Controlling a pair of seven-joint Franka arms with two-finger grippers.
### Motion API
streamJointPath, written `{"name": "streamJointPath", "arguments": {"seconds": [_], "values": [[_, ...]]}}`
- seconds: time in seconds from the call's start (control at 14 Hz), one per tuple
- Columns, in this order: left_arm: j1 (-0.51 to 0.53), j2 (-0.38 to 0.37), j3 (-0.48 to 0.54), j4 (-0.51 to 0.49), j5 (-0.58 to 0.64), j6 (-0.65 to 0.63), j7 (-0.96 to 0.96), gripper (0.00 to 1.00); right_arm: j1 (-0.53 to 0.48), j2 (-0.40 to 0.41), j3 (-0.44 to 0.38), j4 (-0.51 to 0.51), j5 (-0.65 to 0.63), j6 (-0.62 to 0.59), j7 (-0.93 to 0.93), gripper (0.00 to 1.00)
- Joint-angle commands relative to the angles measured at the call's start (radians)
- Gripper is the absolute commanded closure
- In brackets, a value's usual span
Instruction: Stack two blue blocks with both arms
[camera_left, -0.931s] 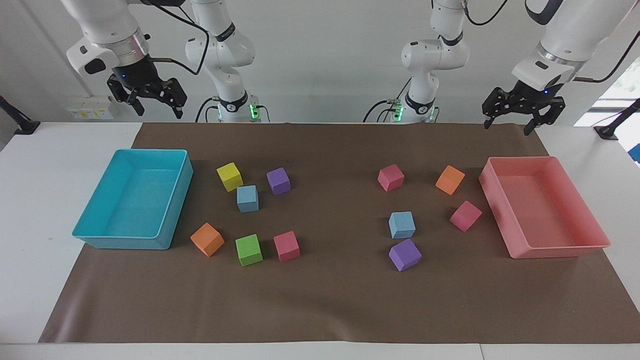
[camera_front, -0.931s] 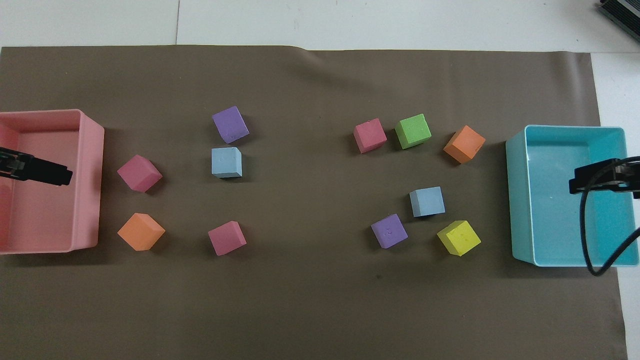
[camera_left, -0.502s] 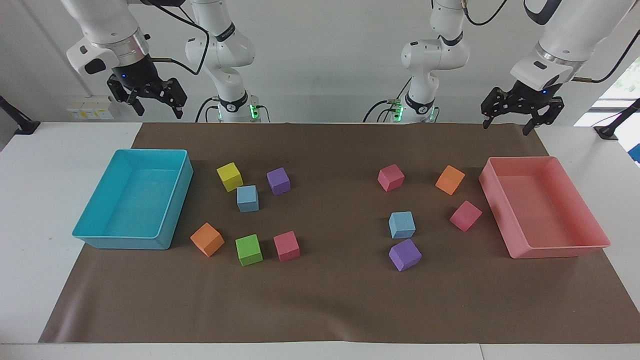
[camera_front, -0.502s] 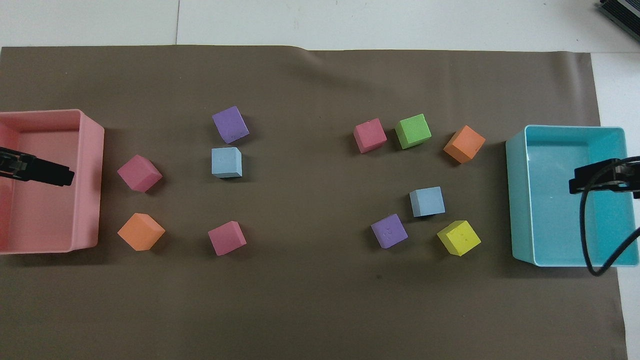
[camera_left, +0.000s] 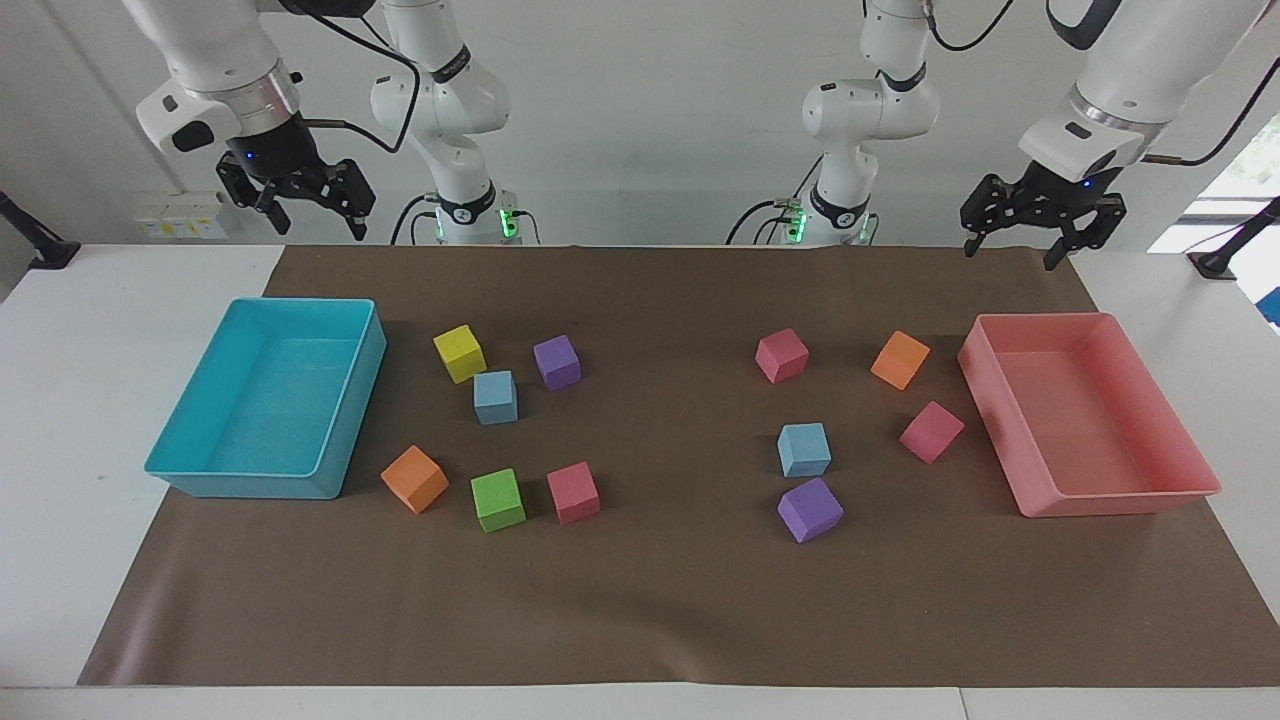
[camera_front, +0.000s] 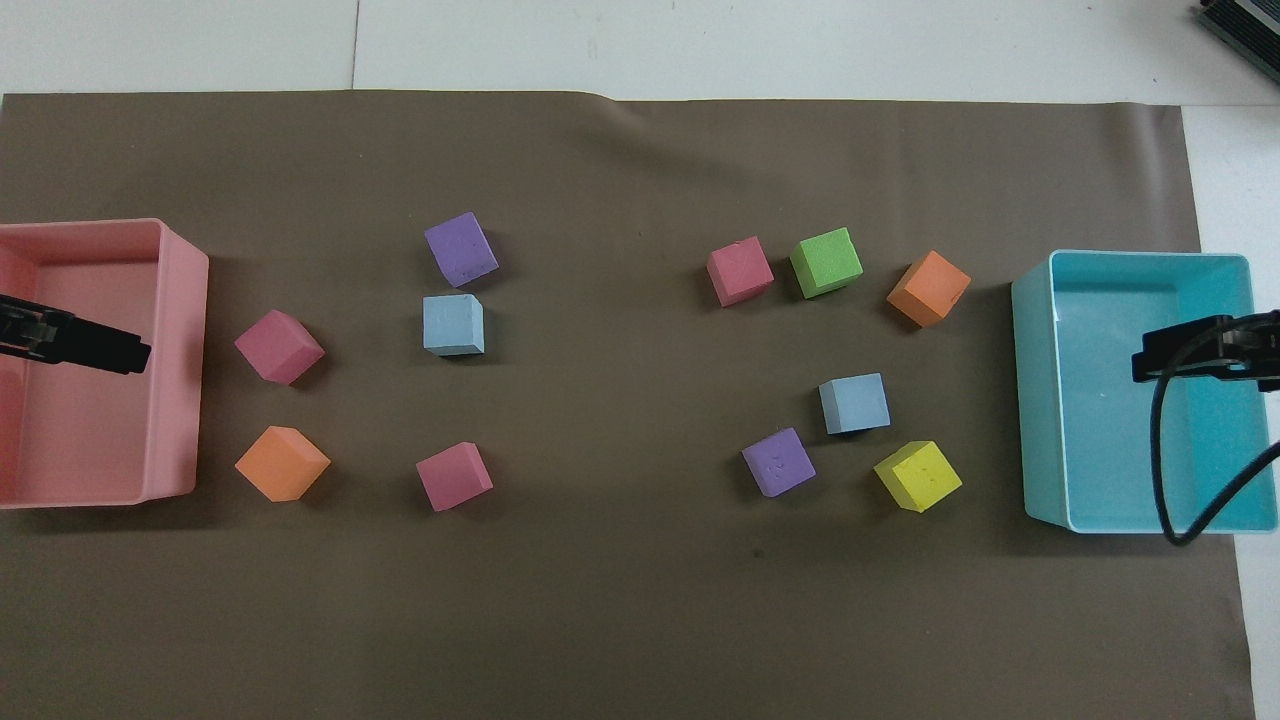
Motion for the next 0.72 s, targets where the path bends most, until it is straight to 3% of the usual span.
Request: {"name": "streamJointPath", "arguments": {"seconds": [0.0, 0.64], "values": [[-0.002, 0.039, -0.003, 0.042, 0.012, -0.029, 0.002, 0.00, -0.010, -0.042, 0.003, -0.070, 0.021, 0.057, -0.017, 0.00], [0.002, 0.064, 0.000, 0.087, -0.002, -0.057, -0.001, 0.00, 0.000, -0.043, 0.004, -0.165, 0.024, 0.132, -0.020, 0.00]]}}
